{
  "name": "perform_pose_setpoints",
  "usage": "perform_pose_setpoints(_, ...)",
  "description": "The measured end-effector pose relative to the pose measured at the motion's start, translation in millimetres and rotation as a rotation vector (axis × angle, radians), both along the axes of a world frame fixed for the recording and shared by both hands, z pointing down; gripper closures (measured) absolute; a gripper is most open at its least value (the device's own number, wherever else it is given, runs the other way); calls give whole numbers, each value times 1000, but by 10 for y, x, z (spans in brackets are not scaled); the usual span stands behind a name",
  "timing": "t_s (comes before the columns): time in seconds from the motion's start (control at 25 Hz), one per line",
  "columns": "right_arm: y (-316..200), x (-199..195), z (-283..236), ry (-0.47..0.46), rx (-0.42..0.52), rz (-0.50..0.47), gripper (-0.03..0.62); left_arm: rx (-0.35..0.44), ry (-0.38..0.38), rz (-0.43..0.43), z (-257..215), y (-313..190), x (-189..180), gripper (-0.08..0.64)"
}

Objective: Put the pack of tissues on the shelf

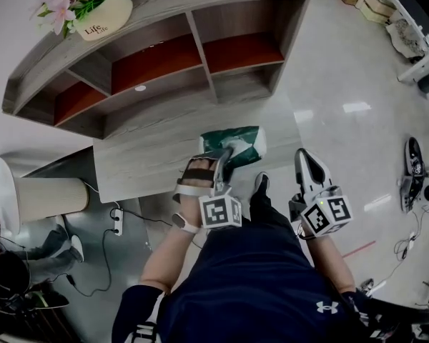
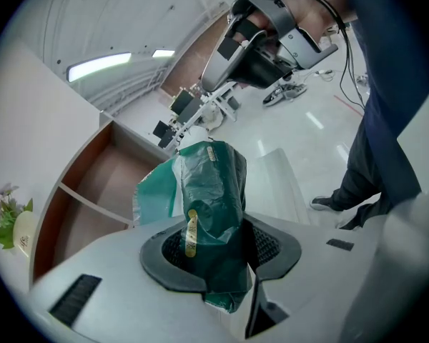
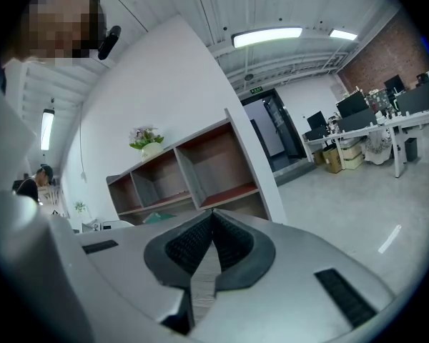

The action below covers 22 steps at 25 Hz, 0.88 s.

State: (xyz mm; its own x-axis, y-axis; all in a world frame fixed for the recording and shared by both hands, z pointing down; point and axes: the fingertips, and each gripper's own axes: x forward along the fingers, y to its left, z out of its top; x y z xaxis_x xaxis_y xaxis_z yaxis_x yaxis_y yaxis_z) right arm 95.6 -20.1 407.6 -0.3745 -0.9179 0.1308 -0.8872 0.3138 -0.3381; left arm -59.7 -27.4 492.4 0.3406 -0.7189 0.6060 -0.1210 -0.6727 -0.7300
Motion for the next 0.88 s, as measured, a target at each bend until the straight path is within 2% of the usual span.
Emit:
perform_pose_setpoints(0.36, -512, 270, 53, -20, -19, -28, 583, 27, -8, -30, 164, -655, 363, 411)
perform_pose_setpoints(0.88, -952, 653, 250, -21, -84, -21, 583, 21, -54, -26, 768, -1621, 765, 411)
